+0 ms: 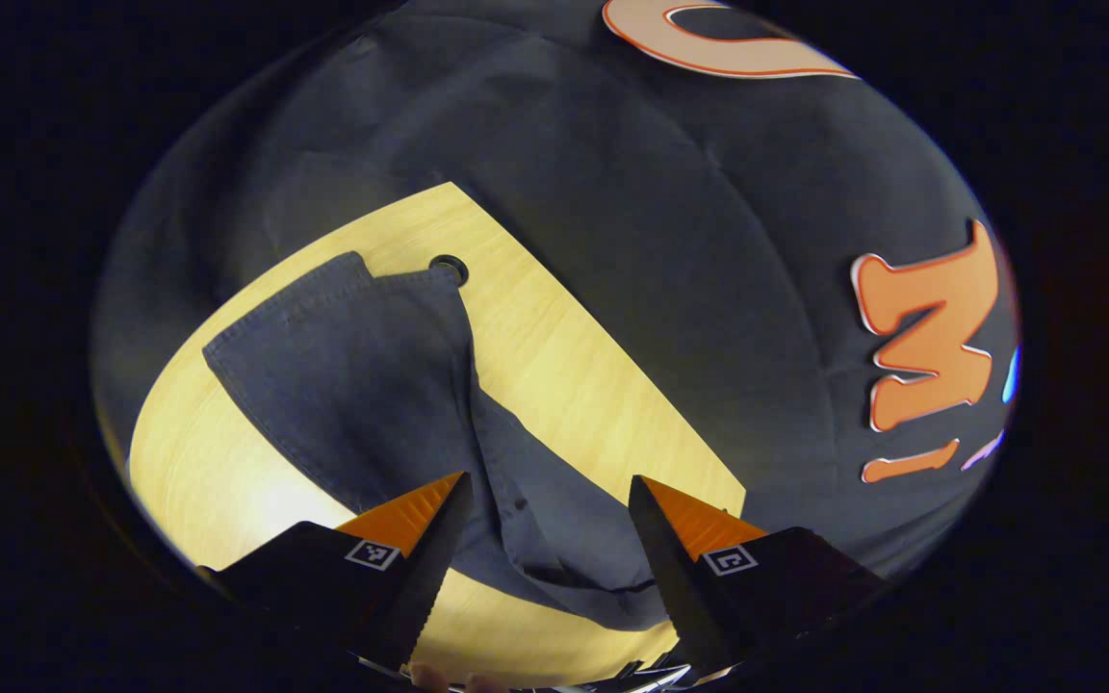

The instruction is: Grasp the waist and the cuffs of the jeans and fold them to make the two legs overlap; first hold the waist and fold one-third of the jeans toward the cuffs, then hold the cuffs and fold the remaining one-third in the same direction to finish folding.

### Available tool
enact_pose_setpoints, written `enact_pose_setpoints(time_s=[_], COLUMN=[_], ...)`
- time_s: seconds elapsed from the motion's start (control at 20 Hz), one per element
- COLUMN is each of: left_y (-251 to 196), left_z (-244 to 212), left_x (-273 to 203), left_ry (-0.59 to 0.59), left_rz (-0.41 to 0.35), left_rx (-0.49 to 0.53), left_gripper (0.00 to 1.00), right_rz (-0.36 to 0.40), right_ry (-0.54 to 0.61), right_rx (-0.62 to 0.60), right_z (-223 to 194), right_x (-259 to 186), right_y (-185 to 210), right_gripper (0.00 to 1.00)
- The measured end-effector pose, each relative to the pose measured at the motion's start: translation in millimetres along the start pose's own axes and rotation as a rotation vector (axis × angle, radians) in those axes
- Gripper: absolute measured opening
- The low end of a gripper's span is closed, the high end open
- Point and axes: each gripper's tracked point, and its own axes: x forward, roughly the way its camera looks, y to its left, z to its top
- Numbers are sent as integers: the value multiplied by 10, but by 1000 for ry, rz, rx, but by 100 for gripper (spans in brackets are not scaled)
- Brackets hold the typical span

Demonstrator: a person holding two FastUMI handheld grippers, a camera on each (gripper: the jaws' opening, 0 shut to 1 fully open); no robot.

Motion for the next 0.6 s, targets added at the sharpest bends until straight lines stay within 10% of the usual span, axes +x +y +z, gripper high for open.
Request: enact_pose_setpoints(time_s=[0.6], left_y=[-47], left_z=[-541], left_x=[-694], left_ry=[-135], left_rz=[-15], left_rx=[-14], left_gripper=[98], right_rz=[42], right_ry=[31], right_rx=[134], right_z=[-90], right_x=[650], right_y=[-133], right_gripper=[98])
